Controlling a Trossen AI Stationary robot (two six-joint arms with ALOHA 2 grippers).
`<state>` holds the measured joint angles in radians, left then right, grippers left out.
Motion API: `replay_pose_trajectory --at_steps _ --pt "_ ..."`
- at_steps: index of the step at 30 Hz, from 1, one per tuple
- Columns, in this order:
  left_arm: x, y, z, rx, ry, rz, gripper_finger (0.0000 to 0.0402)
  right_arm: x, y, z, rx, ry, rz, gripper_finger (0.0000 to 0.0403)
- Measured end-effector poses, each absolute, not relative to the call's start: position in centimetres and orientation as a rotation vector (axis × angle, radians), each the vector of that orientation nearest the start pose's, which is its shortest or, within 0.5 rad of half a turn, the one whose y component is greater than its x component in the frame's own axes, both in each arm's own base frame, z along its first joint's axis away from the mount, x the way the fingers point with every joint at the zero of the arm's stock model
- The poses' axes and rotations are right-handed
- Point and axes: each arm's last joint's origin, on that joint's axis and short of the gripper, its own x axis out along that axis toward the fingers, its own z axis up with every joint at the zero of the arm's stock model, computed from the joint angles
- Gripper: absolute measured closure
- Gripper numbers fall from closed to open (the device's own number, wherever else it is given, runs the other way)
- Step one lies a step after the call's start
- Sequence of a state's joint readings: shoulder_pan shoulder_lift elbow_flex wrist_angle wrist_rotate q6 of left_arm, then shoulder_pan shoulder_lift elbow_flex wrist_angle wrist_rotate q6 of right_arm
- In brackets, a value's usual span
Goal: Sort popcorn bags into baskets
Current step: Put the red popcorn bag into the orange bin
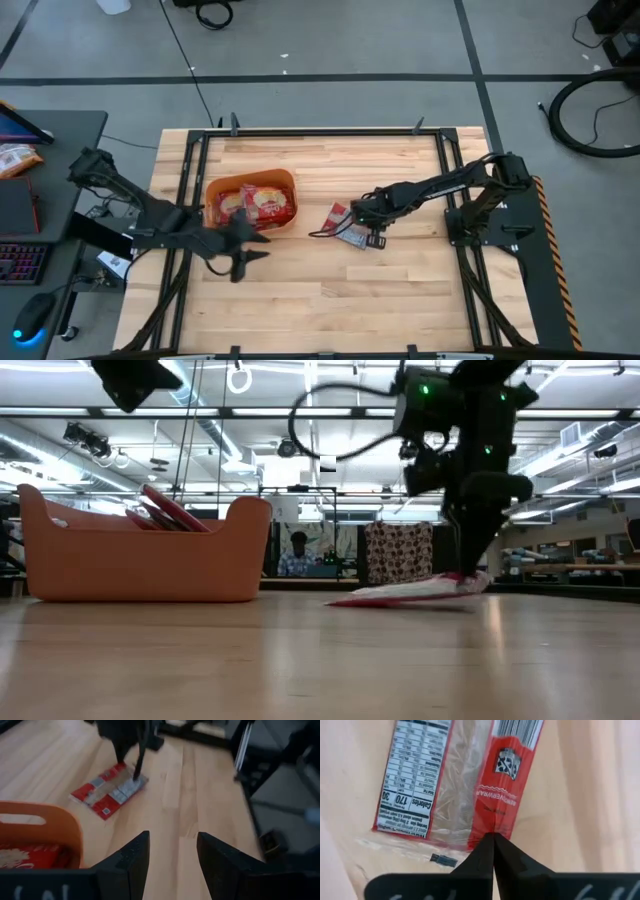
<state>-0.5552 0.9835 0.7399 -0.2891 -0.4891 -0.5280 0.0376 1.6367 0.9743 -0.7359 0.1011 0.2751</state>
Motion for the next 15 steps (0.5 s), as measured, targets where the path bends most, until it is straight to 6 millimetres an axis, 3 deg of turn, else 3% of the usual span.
replay_pose_trajectory --at_steps 9,15 --pt "21.9 -12.0 23.8 -0.033 0.548 0.015 0.0232 30.1 1.9 21.3 0.046 1.336 -0.252 0.0397" --pt "23.1 -12.8 22.1 -0.005 0.574 0.017 0.0232 30.5 2.2 21.9 0.026 1.303 -0.233 0.0378"
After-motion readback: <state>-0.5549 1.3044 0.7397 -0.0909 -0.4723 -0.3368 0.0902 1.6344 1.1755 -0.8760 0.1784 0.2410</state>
